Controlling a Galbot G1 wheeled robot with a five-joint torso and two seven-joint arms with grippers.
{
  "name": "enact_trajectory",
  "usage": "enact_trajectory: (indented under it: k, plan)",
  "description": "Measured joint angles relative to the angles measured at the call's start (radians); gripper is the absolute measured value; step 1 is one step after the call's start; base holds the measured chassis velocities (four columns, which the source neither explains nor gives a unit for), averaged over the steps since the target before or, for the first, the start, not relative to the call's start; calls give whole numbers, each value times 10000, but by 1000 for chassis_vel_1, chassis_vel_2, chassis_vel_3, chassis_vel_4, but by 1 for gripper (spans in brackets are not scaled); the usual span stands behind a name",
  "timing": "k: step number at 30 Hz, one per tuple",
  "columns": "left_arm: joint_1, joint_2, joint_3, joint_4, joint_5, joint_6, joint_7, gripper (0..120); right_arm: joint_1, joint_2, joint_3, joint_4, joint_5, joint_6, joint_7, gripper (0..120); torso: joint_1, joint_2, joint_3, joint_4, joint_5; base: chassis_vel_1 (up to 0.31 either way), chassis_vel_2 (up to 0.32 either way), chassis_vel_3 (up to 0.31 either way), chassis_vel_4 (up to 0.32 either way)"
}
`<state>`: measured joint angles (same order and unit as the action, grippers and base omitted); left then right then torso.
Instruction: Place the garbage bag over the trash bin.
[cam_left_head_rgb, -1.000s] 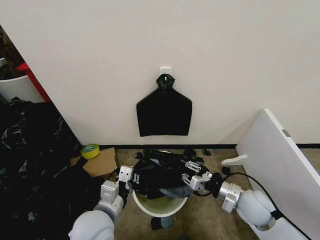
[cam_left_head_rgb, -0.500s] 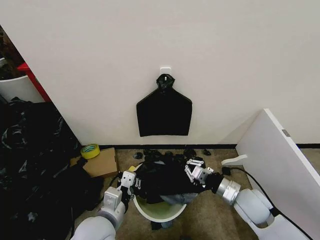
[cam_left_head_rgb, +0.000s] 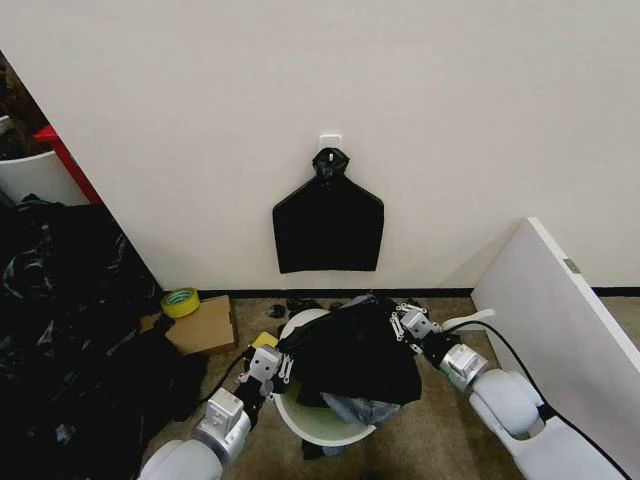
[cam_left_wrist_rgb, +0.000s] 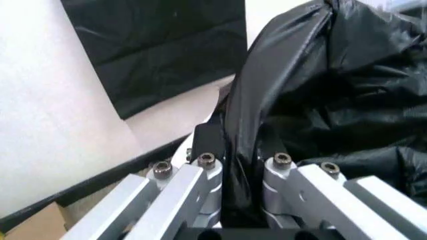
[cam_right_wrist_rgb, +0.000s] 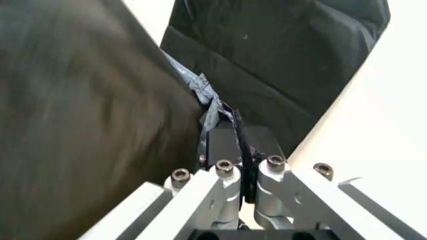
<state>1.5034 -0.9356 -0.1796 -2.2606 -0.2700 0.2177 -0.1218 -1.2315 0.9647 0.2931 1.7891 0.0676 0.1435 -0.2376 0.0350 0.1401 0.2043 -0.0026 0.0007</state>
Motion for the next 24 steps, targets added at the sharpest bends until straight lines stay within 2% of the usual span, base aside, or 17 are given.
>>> enact_trajectory:
  k: [5,7,10,11,13,15,16,20,24]
  plan:
    - [-227,-108,-160,-135,-892,40,-23,5,346,125,-9,-1059,62,1534,-684,0,0,0,0,-1,0,0,0,0,0]
    - [-299,-184,-203,-237,-1298,170,-46,5,540,276,-4,-1638,-684,2479,-586,0,0,0,0,0,1,0,0,0,0]
    - [-351,-236,-264,-250,-1458,202,-109,5,578,347,10,-1850,-1244,2656,-60,4,0,0,0,6,1,0,0,0,0]
    - [-385,-253,-284,-252,-1569,224,-146,5,573,368,16,-1897,-1531,2629,351,10,1,0,1,-3,1,0,0,0,0]
    - [-463,-316,-304,-267,-1875,357,-307,5,492,387,-1,-1898,-2000,2105,1544,18,0,0,0,0,-1,0,0,0,0]
    - [-510,-360,-325,-267,-2061,483,-485,5,378,337,-39,-1816,-1825,1552,2198,26,0,0,0,0,2,0,0,0,0]
    - [-510,-360,-325,-267,-2061,483,-485,5,378,337,-39,-1816,-1825,1552,2198,26,0,0,0,0,2,0,0,0,0]
    - [-626,-523,-342,-186,-2381,586,-945,5,29,132,-107,-1092,321,506,2858,43,0,0,0,-1,1,0,0,0,0]
    - [-777,-751,-371,-60,-2700,657,-1439,5,-394,31,-102,-77,1801,-20,3259,54,0,0,0,0,0,0,0,0,0]
